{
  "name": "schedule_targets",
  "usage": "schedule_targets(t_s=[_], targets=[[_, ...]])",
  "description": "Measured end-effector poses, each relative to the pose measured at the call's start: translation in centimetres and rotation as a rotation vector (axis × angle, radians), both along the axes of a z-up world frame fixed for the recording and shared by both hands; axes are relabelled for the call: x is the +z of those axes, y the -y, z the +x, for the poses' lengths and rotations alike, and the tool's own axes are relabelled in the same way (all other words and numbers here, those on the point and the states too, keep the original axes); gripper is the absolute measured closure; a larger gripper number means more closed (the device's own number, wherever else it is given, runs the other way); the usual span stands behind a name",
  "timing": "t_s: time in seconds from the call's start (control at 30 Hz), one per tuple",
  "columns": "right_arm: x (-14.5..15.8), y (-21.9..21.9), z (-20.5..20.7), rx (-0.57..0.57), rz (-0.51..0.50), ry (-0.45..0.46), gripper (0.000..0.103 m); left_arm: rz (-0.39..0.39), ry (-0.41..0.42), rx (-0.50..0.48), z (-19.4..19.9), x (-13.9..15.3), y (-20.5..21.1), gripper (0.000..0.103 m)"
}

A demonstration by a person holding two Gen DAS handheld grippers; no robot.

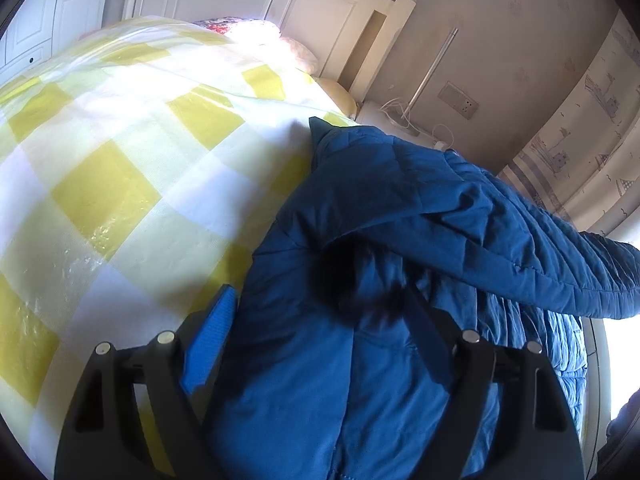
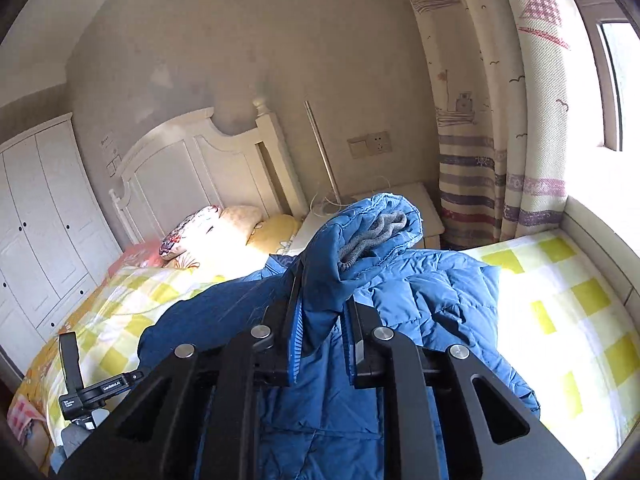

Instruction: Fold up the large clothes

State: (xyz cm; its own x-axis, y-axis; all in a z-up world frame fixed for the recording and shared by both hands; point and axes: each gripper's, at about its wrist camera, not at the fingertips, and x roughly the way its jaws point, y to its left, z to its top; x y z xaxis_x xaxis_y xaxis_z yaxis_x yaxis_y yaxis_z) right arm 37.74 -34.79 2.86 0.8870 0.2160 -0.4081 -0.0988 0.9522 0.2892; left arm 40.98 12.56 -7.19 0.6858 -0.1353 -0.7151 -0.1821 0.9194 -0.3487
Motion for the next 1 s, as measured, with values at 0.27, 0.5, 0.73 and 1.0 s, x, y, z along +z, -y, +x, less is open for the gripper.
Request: schedule_targets(t_s=[0.27, 0.5, 0.73, 1.0], targets=[[-10.1, 3.8, 1.1, -0.060, 0.079, -0.296, 0.086, -0.002, -0.006, -0.001, 0.2, -0.1, -0.1, 0.020], [-6.0, 4.6, -1.4, -0.282, 0.039, -0.237, 0.053, -0.010, -0.010, 0.003, 0.4, -0.2, -0.3, 0.020], [-3.8, -3.2, 3.2, -0.101, -0.368, -0.173, 0.052, -0.024, -0.001, 0.003, 0.3, -0.3, -0.6, 0.020], [-11.3, -1.6, 5.9, -0.095, -0.306, -0.331, 0.048, 0.063, 0.267, 0.064, -3.7, 7.5, 0.3, 0.022]])
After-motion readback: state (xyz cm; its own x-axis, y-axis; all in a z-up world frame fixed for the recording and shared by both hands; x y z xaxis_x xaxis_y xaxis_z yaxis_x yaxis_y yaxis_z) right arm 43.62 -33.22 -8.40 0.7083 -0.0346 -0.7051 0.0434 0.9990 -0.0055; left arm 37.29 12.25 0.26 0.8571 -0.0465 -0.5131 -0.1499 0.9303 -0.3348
